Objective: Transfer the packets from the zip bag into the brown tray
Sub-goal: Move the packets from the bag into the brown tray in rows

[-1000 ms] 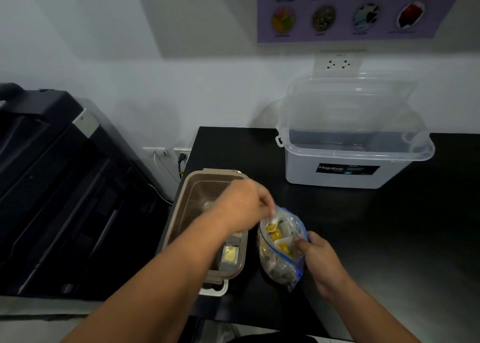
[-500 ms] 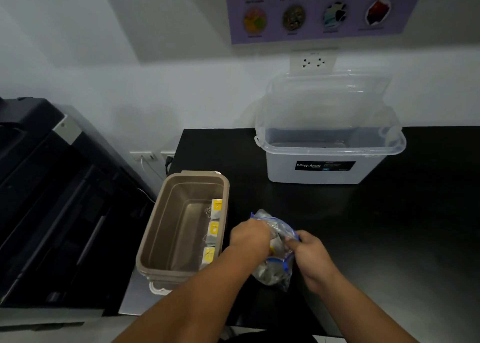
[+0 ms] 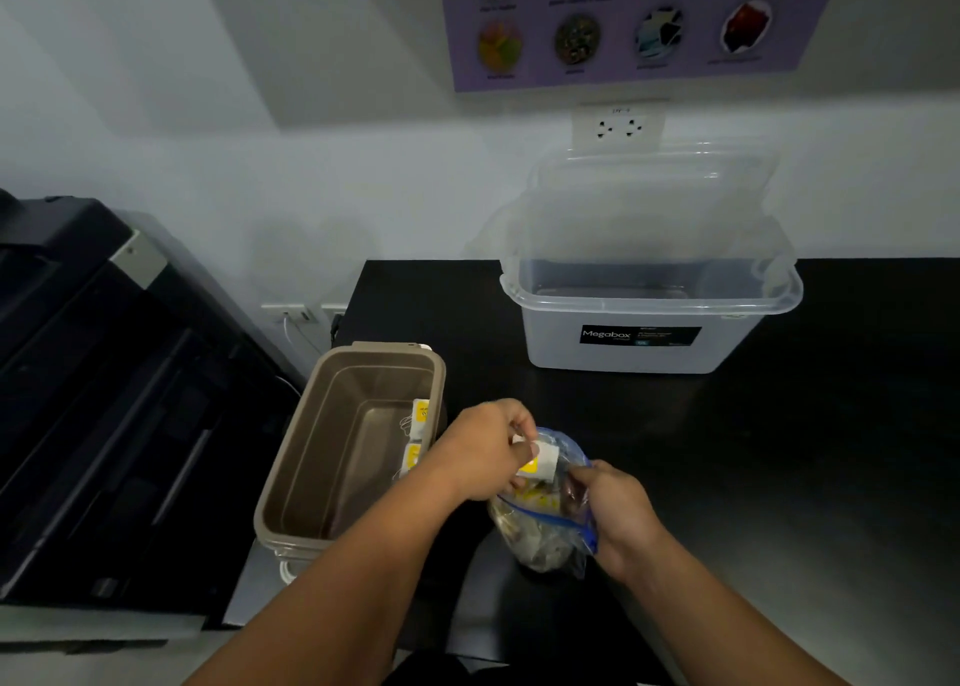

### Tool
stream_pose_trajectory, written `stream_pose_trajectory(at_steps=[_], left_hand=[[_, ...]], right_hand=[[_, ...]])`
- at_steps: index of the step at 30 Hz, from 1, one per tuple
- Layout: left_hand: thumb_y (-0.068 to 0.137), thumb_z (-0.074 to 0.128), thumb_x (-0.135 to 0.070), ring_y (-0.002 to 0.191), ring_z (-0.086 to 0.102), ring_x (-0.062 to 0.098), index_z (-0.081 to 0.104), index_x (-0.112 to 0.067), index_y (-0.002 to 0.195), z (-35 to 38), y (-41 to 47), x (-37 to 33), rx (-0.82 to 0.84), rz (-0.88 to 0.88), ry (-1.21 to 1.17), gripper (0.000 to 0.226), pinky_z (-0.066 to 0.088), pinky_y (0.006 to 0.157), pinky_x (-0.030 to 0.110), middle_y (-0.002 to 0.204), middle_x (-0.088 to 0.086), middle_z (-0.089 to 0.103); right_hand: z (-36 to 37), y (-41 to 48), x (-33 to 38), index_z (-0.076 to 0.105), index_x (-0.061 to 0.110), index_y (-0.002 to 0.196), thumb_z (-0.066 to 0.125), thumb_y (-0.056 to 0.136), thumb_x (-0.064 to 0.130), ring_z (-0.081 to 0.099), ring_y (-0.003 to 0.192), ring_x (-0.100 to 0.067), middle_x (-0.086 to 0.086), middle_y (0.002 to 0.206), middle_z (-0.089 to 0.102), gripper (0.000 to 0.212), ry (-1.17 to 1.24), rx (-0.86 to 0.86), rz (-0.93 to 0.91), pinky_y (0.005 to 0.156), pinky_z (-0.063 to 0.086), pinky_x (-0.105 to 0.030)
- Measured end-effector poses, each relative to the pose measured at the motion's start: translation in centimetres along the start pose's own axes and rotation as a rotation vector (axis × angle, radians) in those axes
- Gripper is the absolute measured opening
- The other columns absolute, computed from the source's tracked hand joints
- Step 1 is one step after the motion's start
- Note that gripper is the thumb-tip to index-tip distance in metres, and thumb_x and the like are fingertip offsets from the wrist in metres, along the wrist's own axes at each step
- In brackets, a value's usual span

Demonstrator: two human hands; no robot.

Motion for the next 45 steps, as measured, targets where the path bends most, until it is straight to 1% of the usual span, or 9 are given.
stream_pose_trajectory(at_steps=[4,8,11,14,24,32,36,40,45], left_hand=[[0.099,0.059,-0.006,0.071,0.073,0.022,0.066,-0.016,0.101,-3.5,-1.5,-0.7,0.019,0.043,-0.116,0.013,0.063,0.078,0.040,0.093,0.016,0.073],[0.084,0.072,0.000,0.076,0.069,0.017,0.069,-0.029,0.099,-9.7,-2.9,0.4,-0.172,0.140,-0.085,0.033,0.056,0.076,0.036,0.091,0.005,0.075],[0.080,0.078,-0.002,0.080,0.072,0.017,0.068,-0.027,0.103,-13.3,-3.4,2.3,-0.313,0.069,-0.146,0.036,0.060,0.075,0.032,0.087,0.001,0.074],[0.083,0.079,-0.008,0.079,0.069,0.014,0.072,-0.020,0.098,-14.3,-2.6,4.9,-0.367,-0.077,-0.053,0.021,0.056,0.075,0.029,0.087,0.003,0.073],[0.087,0.065,-0.016,0.105,0.067,0.029,0.071,-0.008,0.110,-9.9,4.3,11.8,-0.091,-0.339,0.535,0.025,0.052,0.083,0.034,0.114,0.013,0.071],[0.095,0.055,-0.004,0.116,0.064,0.030,0.065,-0.002,0.127,-9.2,5.7,13.4,-0.231,-0.395,0.186,0.034,0.054,0.093,0.032,0.126,0.016,0.067],[0.096,0.056,-0.010,0.114,0.064,0.029,0.068,-0.006,0.120,-9.3,5.8,13.9,-0.221,-0.402,0.183,0.027,0.051,0.094,0.032,0.123,0.014,0.068],[0.090,0.060,-0.001,0.106,0.065,0.033,0.069,-0.002,0.112,-9.4,5.7,14.0,-0.241,-0.402,0.125,0.023,0.054,0.094,0.041,0.112,0.018,0.069],[0.090,0.051,0.007,0.081,0.059,0.027,0.067,0.004,0.100,-9.4,4.9,13.5,-0.328,-0.454,-0.196,0.019,0.049,0.074,0.035,0.090,0.016,0.065]], right_hand=[[1.0,0.1,0.1,0.066,0.002,0.107,0.050,0.104,0.005,0.076,0.083,-0.034,-0.019,0.086,0.077,0.016,-0.031,0.009,-0.008,0.072,0.060,-0.045],[1.9,0.3,0.4,0.064,0.003,0.101,0.051,0.103,0.004,0.073,0.076,-0.029,-0.016,0.080,0.074,0.013,-0.046,-0.002,-0.008,0.067,0.058,-0.042],[2.6,0.5,0.3,0.064,0.000,0.107,0.051,0.103,0.004,0.073,0.084,-0.033,-0.025,0.093,0.073,0.014,-0.040,-0.020,-0.007,0.068,0.059,-0.043],[3.2,0.6,0.0,0.064,0.001,0.105,0.051,0.104,0.005,0.075,0.069,-0.030,-0.019,0.078,0.075,0.013,-0.020,-0.045,-0.019,0.061,0.059,-0.040],[4.3,0.4,-1.1,0.066,0.001,0.112,0.054,0.103,0.006,0.076,0.087,-0.039,-0.024,0.097,0.076,0.016,0.037,-0.112,-0.007,0.074,0.061,-0.050],[4.2,-0.1,-1.9,0.065,0.002,0.114,0.054,0.100,0.003,0.076,0.087,-0.039,-0.024,0.100,0.076,0.017,0.076,-0.144,-0.014,0.077,0.062,-0.053],[4.3,0.0,-2.3,0.063,0.001,0.107,0.053,0.103,0.004,0.077,0.066,-0.028,-0.015,0.076,0.077,0.012,0.105,-0.145,-0.032,0.061,0.060,-0.042],[4.6,0.2,-2.5,0.064,-0.002,0.110,0.052,0.104,0.005,0.078,0.081,-0.036,-0.025,0.097,0.077,0.015,0.120,-0.139,-0.029,0.070,0.062,-0.047],[4.9,0.3,-2.6,0.063,-0.002,0.110,0.052,0.105,0.006,0.078,0.081,-0.036,-0.026,0.099,0.077,0.015,0.144,-0.128,-0.032,0.066,0.063,-0.044]])
Point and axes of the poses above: each hand's wrist, its own y-axis towards the middle knuckle, its own z-axis out of the palm, x = y × z, the point moved 3 cm from there along y, towards the middle knuckle
